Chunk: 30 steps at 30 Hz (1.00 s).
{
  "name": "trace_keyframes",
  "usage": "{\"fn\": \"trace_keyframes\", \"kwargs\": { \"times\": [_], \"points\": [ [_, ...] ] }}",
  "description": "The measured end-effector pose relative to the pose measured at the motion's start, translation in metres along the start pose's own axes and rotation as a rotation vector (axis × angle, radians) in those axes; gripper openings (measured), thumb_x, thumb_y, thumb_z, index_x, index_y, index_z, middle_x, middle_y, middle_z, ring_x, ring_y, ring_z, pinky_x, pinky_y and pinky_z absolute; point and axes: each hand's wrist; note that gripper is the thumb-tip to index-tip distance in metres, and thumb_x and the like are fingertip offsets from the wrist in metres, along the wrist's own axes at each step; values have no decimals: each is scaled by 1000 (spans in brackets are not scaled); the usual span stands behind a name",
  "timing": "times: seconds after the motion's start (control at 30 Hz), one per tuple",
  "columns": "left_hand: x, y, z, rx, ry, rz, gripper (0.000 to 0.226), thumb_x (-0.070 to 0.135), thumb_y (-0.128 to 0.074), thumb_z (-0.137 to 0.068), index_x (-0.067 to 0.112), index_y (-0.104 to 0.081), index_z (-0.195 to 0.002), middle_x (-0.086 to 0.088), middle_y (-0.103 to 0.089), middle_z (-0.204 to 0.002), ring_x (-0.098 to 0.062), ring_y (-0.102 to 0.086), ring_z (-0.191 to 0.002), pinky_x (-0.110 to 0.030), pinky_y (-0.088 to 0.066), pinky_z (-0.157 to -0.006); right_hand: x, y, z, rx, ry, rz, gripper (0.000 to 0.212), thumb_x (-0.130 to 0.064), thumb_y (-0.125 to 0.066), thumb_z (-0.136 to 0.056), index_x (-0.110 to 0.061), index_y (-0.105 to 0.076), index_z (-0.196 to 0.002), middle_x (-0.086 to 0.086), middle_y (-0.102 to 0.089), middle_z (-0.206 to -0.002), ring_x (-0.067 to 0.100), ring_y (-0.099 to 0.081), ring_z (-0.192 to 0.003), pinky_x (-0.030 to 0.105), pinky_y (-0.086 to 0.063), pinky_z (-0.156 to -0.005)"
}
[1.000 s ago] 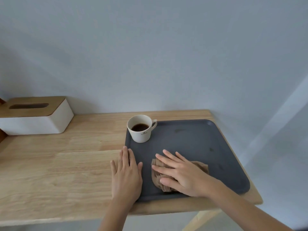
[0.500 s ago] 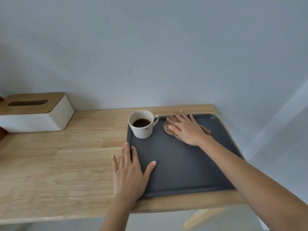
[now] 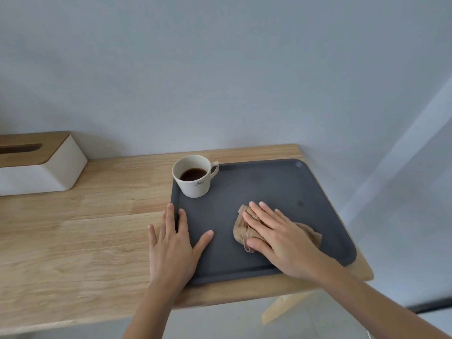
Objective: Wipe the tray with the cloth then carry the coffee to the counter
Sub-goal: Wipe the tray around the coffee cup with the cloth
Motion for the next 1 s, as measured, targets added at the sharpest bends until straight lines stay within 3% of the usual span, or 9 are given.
{"fn": "trace_keyframes", "kwargs": {
  "times": [0.27,0.4,0.57,0.7,0.77,0.9,1.0],
  "points": [
    [-3,2,-3,-12,-21,42,107,83,-5,-71,15,-23,-150,-10,-5,-162,-24,-12,-149,-50,-8,-119,80,19,-98,17,-355,48,63,-51,-12,-99,-18,-6,-153,5,3,-163,22,7,-150,47,-3,-120],
    [-3,2,-4,-19,-20,41,108,84,-2,-70,15,-21,-151,-10,-3,-162,-24,-8,-150,-49,-8,-119,86,17,-121,55,-446,27,61,-44,-15,-101,-14,-5,-153,10,0,-163,26,1,-150,46,-8,-120],
    [0,1,-7,-14,-29,33,105,82,-6,-73,14,-21,-150,-11,-4,-162,-25,-8,-149,-49,-9,-119,20,11,-96,2,-185,-29,57,-42,-21,-102,-18,-14,-153,6,-9,-163,24,-11,-149,42,-14,-120],
    [0,-1,-6,6,-14,20,106,82,-5,-73,12,-24,-149,-11,-8,-162,-25,-11,-149,-50,-12,-118,-21,-1,-59,-44,74,-28,56,-44,-25,-101,-23,-15,-153,-1,-9,-163,16,-8,-149,36,-10,-121],
    [-4,-2,-4,1,-4,20,106,82,-5,-73,12,-24,-150,-11,-7,-162,-25,-10,-149,-50,-11,-118,-14,0,-49,-66,97,0,57,-46,-22,-101,-25,-13,-153,-3,-8,-163,13,-6,-149,36,-6,-120],
    [-2,-1,-4,7,-4,40,105,84,-8,-73,12,-23,-149,-9,-6,-162,-23,-7,-150,-51,-9,-119,53,18,-61,11,-173,41,57,-47,-17,-100,-26,-10,-153,-1,-9,-163,18,-4,-150,49,-7,-121],
    [0,-1,-3,9,6,53,101,81,-15,-77,12,-23,-149,-9,-7,-162,-23,-6,-150,-52,-8,-119,95,26,-69,5,-414,21,59,-44,-17,-101,-19,-7,-153,2,-4,-164,21,-1,-150,47,-6,-120]
  ]
}}
Point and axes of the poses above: each hand's wrist, its own z-axis away from the middle knuckle, its own y-axis out of the back of the hand, x = y × z
